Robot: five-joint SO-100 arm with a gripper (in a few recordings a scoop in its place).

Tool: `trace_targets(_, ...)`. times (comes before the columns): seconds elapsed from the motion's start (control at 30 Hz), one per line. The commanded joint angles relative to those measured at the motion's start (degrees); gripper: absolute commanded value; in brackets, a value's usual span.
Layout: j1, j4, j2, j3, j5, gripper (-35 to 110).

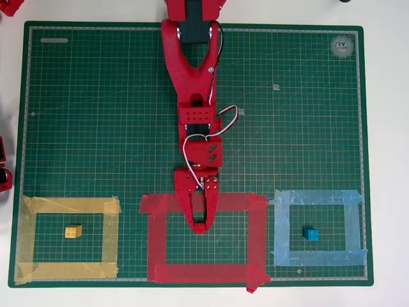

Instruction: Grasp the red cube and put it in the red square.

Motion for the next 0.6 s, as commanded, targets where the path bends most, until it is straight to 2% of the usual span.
trace_targets(0.0,-1.8,0.2,1.1,-2.2,-0.5,-1)
trace_targets(0.1,-2.0,2.0,1.9,-2.1,-0.4,-1)
trace_targets(0.2,-2.0,8.3,3.5,-3.2,-0.4,-1)
trace_targets(0.57,-2.0,10.7,4.6,-3.3,-0.6,-1)
